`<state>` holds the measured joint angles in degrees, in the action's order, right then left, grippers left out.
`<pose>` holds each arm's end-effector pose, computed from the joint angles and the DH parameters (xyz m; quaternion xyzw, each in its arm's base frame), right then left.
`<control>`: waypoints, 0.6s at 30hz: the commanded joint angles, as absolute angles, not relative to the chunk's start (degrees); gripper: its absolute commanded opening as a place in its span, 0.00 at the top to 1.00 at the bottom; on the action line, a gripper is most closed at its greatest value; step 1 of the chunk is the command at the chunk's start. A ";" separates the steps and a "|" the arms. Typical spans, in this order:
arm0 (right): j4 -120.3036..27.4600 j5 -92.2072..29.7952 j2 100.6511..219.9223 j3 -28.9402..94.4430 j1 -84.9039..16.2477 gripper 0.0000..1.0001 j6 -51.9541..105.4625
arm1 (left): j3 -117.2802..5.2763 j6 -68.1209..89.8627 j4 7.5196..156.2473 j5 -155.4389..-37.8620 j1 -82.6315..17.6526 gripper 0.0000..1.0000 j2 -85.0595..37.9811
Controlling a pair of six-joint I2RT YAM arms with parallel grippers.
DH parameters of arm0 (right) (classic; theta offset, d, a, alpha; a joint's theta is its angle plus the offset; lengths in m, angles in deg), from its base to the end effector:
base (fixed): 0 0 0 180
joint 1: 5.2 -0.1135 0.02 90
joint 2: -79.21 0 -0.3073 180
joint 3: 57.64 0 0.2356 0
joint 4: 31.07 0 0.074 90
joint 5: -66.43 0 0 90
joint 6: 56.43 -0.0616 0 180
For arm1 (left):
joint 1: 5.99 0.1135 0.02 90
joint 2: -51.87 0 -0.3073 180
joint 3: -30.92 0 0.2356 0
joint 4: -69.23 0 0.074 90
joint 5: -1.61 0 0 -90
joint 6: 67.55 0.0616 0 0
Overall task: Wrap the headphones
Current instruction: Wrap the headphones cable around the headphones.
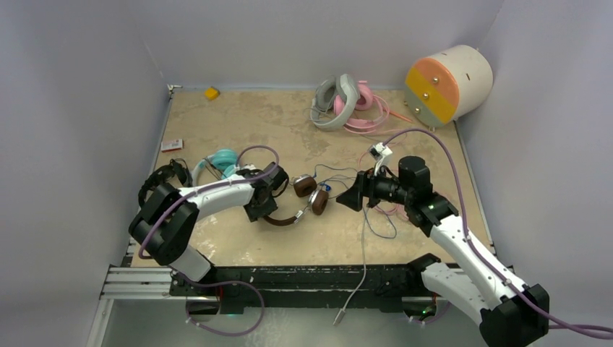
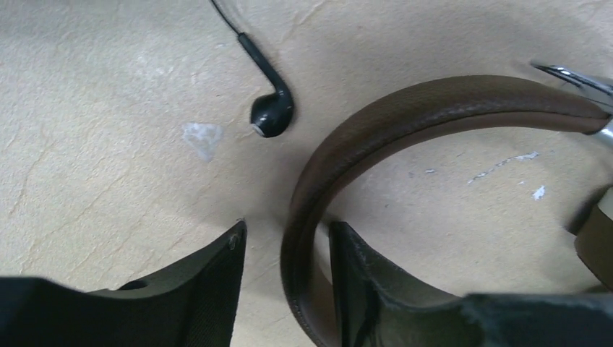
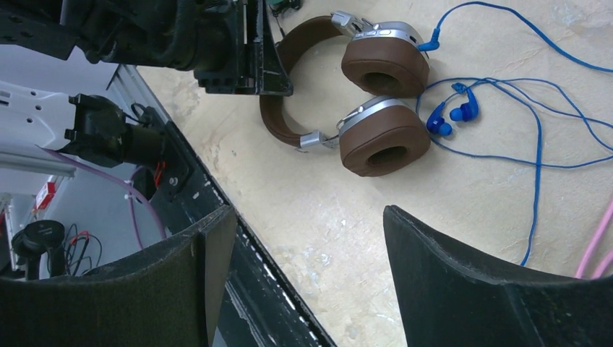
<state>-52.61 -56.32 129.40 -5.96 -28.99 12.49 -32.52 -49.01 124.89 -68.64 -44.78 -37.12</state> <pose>0.1485 0.1019 0.3126 -0.1801 0.7821 0.4234 0.4202 0.2058 -0.1387 0.1887 -0.2889 0.9389 0.0358 0.1835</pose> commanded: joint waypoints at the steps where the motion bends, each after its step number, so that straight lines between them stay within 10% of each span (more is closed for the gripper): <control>1: -52.16 -57.52 128.12 -5.50 -29.29 0.23 12.54 | -33.41 -46.78 123.85 -69.92 -45.20 0.60 -42.26; 6: -52.20 -56.27 124.59 -4.85 -29.28 0.26 11.96 | -32.76 -45.78 121.52 -69.83 -45.45 1.00 -43.15; 18: -60.21 -50.78 123.51 -1.15 -29.28 0.25 18.65 | -45.91 -31.03 134.27 -62.90 -43.34 1.00 -22.36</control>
